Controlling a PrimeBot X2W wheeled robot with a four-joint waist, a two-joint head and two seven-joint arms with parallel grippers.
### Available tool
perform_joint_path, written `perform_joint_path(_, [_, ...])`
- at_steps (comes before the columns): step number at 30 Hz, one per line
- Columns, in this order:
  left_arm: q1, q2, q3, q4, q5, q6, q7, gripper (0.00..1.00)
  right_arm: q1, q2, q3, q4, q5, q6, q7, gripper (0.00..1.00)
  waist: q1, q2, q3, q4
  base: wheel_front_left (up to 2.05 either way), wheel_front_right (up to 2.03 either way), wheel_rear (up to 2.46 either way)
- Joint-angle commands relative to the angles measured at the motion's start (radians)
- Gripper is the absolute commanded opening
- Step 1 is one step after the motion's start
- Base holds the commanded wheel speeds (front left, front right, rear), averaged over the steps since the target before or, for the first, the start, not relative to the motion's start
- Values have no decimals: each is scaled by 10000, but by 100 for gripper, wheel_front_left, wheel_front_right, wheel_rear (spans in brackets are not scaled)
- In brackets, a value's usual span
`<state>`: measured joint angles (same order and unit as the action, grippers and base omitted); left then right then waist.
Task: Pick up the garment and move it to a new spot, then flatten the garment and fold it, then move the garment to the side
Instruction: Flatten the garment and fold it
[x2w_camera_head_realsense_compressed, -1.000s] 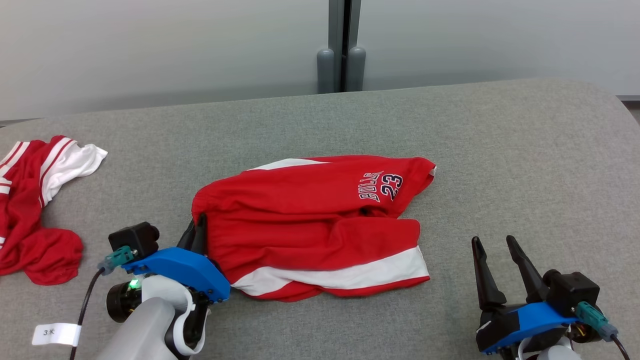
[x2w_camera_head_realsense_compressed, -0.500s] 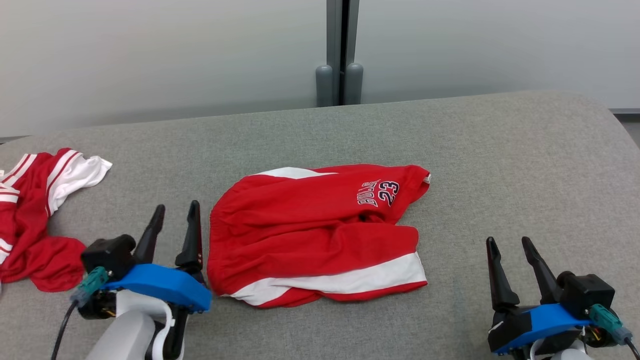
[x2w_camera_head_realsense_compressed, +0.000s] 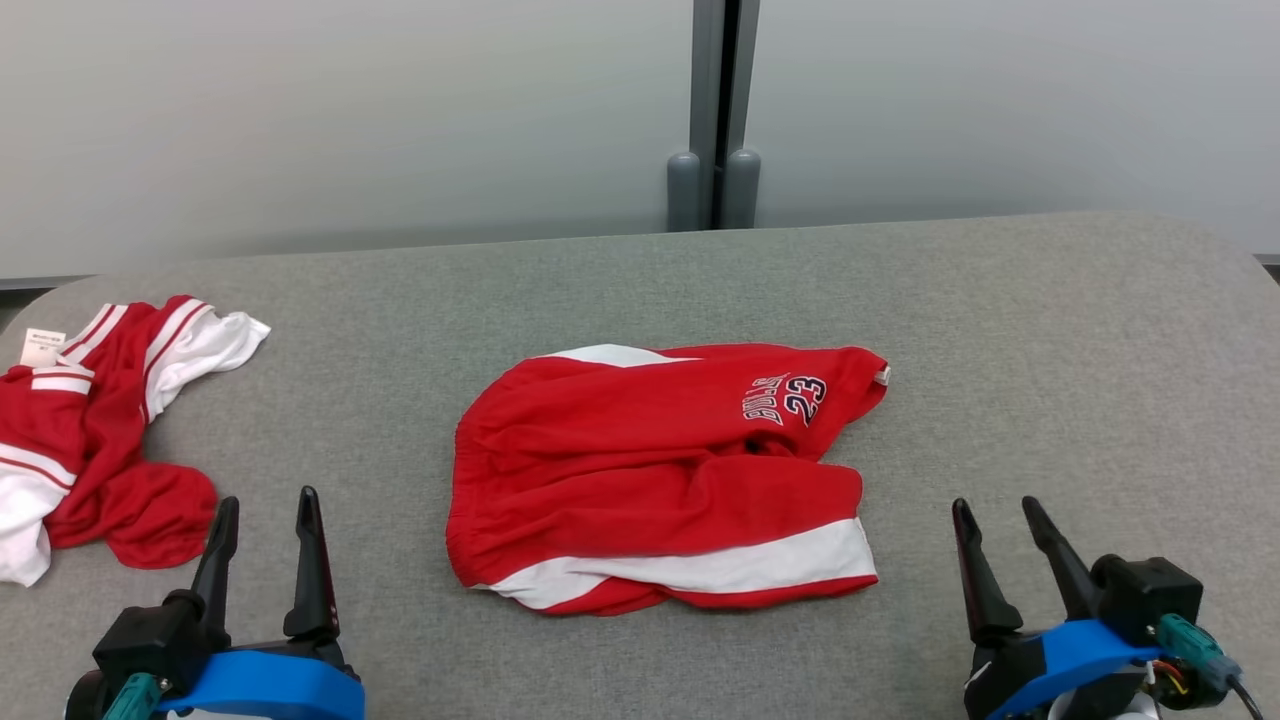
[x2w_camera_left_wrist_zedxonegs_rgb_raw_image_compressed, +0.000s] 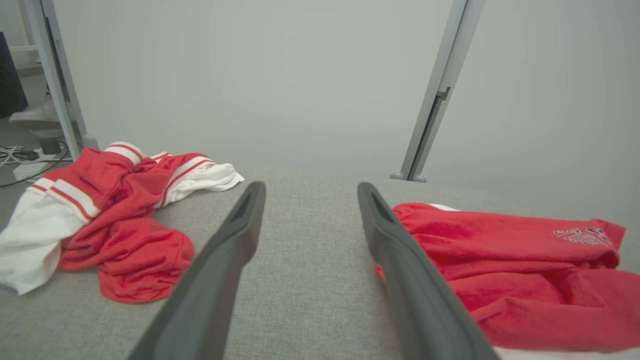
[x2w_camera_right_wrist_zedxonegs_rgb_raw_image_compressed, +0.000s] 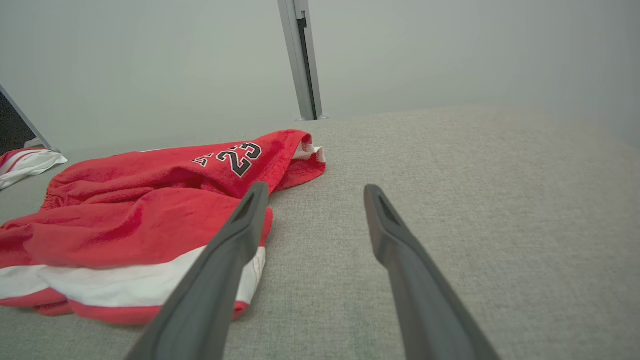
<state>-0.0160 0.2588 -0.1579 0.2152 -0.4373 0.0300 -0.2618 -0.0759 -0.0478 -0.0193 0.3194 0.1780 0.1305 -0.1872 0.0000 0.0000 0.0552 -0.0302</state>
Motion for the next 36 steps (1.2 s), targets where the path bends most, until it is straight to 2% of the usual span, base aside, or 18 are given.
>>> perform_joint_path(1, [65,-43,67,-34,82,-62,-45,100,105,-46,35,43,53,5,69,100,0,0,10,34,0,0,0])
perform_joint_path(5, [77,-250,290,36,320,-290,-45,100,-166,-44,326,154,188,5,558,100,0,0,54,190,0,0,0])
perform_joint_path(10, [-100,-479,385,146,562,-472,-46,100,-623,-47,695,645,207,5,1890,100,0,0,197,360,0,0,0])
perform_joint_path(18, [-401,-684,463,349,800,-741,-46,100,-1783,-44,1126,2177,22,5,3248,100,0,0,576,600,0,0,0])
perform_joint_path(19, [-417,-714,468,382,833,-764,-46,100,-1897,-47,1168,2414,41,5,3359,95,0,0,618,631,0,0,0])
perform_joint_path(20, [-452,-753,474,410,859,-801,-46,100,-2016,-47,1239,2626,-11,5,3419,68,0,0,653,659,0,0,0])
perform_joint_path(21, [-504,-784,485,431,875,-812,-46,100,-2127,-46,1329,2802,-6,5,3462,5,0,0,688,689,0,0,0])
perform_joint_path(22, [-539,-809,508,457,901,-841,-46,100,-2204,-44,1373,2973,46,5,3436,0,0,0,707,704,0,0,0])
perform_joint_path(26, [-516,-893,602,549,977,-912,-46,100,-2506,-63,1001,3040,-96,3,2885,0,0,0,730,702,0,0,0])
perform_joint_path(31, [-353,-959,717,603,1057,-978,-47,100,-2225,-55,-176,2424,-742,3,2461,0,0,0,546,529,0,0,0])
perform_joint_path(36, [-329,-1049,792,671,1124,-1066,-47,100,-1604,-46,-1083,1541,-1184,3,2725,0,0,0,428,249,0,0,0])
